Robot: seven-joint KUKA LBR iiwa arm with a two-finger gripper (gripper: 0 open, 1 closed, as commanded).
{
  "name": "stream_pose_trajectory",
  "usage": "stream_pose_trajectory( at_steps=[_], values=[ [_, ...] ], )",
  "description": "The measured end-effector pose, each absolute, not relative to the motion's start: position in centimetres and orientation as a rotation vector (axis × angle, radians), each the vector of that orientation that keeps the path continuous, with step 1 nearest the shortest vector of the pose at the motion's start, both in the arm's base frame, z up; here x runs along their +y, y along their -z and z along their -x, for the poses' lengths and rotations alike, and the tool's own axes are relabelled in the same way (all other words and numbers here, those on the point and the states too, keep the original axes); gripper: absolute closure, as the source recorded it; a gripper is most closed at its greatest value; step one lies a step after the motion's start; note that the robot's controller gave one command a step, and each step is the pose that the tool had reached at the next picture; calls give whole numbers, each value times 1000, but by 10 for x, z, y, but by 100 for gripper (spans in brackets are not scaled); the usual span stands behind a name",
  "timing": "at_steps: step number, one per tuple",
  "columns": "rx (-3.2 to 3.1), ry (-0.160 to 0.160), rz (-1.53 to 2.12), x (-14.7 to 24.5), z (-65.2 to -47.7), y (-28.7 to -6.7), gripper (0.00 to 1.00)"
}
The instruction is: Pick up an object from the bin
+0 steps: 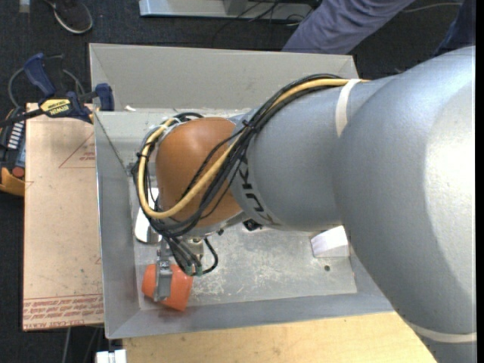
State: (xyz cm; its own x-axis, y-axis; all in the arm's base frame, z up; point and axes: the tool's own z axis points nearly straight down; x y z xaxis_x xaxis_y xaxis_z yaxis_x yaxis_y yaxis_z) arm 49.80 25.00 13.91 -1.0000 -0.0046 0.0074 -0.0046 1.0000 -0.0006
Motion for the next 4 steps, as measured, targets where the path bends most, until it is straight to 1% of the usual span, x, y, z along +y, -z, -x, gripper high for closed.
stream_pose_trajectory(
  at_steps=[1,2,3,4],
  values=[
    [-3141,2,2,249,-500,-143,0],
    [-3138,12,-369,238,-486,-74,0],
    [-3106,5,481,232,-486,-133,0],
    [-3145,16,-367,238,-488,-77,0]
  ],
)
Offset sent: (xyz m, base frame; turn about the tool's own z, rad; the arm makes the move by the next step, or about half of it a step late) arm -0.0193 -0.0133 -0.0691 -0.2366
